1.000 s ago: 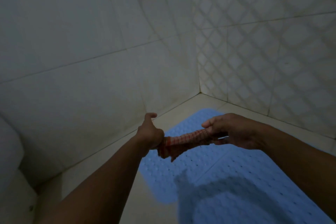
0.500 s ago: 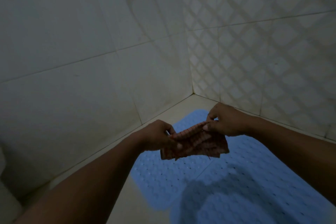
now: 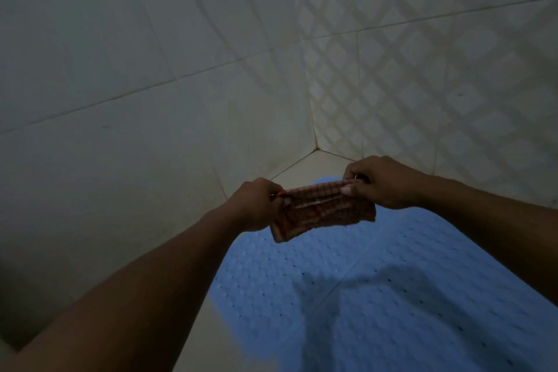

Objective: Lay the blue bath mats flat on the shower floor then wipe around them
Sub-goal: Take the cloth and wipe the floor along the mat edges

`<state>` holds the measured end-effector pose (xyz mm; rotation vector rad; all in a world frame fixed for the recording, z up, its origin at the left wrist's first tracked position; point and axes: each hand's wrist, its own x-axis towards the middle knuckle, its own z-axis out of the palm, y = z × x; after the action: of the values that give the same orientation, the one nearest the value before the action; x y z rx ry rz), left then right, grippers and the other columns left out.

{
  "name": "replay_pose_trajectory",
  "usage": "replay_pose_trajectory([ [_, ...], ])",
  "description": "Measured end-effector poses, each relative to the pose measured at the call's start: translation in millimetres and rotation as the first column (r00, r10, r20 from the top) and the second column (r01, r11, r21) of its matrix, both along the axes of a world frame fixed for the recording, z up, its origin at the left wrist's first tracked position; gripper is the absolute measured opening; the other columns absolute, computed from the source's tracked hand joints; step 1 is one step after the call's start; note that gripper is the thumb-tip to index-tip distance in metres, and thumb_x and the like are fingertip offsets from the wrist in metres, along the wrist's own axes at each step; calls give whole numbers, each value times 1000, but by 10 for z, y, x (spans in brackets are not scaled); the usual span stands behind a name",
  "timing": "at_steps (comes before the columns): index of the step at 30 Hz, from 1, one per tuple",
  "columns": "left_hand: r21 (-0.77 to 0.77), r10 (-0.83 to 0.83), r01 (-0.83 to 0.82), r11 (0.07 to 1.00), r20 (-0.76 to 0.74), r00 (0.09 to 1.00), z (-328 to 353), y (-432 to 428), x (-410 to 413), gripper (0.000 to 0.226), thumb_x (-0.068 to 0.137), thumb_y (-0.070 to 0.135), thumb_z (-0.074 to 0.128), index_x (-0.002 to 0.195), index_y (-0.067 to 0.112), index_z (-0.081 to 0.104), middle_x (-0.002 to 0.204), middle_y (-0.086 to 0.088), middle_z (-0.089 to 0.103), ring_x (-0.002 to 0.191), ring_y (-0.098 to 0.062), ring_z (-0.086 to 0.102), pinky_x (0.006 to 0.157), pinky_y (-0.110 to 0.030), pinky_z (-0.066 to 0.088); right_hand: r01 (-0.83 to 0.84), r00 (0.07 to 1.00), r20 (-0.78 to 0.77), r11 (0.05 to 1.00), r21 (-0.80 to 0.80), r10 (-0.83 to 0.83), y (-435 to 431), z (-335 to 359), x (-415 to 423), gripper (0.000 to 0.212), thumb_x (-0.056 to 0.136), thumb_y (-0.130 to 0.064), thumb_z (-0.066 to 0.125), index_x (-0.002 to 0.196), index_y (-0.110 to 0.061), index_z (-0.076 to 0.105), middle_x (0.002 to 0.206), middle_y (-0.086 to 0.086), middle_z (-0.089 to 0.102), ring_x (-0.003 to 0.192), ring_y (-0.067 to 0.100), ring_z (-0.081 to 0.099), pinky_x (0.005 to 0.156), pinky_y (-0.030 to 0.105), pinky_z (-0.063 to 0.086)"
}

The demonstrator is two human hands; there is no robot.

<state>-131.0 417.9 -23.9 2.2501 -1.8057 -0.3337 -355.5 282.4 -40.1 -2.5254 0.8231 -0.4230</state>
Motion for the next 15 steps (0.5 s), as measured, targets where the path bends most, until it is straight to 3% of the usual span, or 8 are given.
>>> replay_pose_trajectory([
  [3,8,3,-3,1000,-51,999,284,-86,0,25,105,26,51,84,24,65,72,0,73,57,-6,70,54,-16,52,10,1000,-21,999,30,-9,-98,368,4,13,93,-36,64,85,-27,65,78,-13,61,73,4,58,60,23,38],
  [5,41,3,0,999,-69,998,684,-152,-26,28,105,25,50,81,25,64,71,-2,74,56,-8,71,59,-23,58,21,998,-65,999,44,-18,-156,783,-16,13,93,-37,63,83,-30,62,80,-12,59,76,7,58,60,24,38],
  [8,89,-10,18,996,-86,996,1472,-214,-125,33,104,23,51,73,26,59,66,1,71,53,-7,68,57,-22,55,50,991,-125,996,73,-40,-227,1535,-84,15,93,-39,63,80,-33,59,82,-8,59,79,13,59,61,27,40],
  [13,174,-35,57,983,-124,992,3445,-266,-318,33,103,23,53,70,26,58,69,2,69,53,-6,65,55,-16,51,98,966,-252,987,124,-64,-313,3435,-286,20,90,-41,65,74,-37,52,91,-4,58,85,19,61,69,29,44],
  [15,210,-61,88,974,-130,990,4315,-298,-398,28,103,25,53,76,23,60,79,-7,73,62,-14,66,66,-28,58,97,954,-294,987,128,-56,-329,4333,-374,22,90,-42,65,73,-38,50,96,-5,56,89,18,59,72,29,44],
])
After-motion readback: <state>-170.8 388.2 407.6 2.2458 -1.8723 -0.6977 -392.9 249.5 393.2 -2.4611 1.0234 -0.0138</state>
